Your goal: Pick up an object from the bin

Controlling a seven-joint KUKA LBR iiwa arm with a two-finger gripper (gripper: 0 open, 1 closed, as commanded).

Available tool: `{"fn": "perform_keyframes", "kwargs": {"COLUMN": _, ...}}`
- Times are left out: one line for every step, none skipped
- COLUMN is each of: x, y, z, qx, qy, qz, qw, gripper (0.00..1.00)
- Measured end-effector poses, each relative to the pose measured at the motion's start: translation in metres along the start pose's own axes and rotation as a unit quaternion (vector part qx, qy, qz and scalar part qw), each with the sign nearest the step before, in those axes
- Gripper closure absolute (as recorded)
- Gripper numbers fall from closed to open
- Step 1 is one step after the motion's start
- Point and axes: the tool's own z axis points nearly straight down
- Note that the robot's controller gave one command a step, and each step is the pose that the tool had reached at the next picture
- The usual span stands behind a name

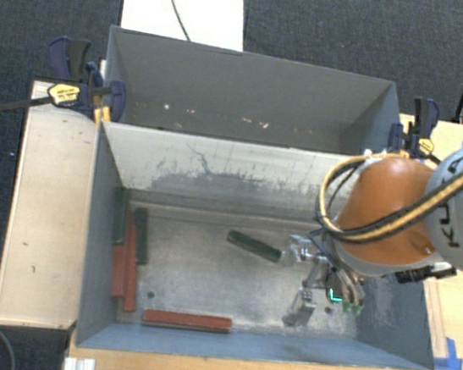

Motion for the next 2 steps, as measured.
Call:
{"fn": "perform_keyframes", "kwargs": {"x": -0.088, "y": 0.029, "z": 0.069, "qx": -0.001, "qy": -0.0049, "qz": 0.079, "qw": 0.9969, "gripper": 0.00}}
{"fn": "perform_keyframes", "kwargs": {"x": -0.093, "y": 0.055, "z": 0.034, "qx": -0.001, "qy": -0.0061, "qz": 0.056, "qw": 0.9984, "gripper": 0.00}}
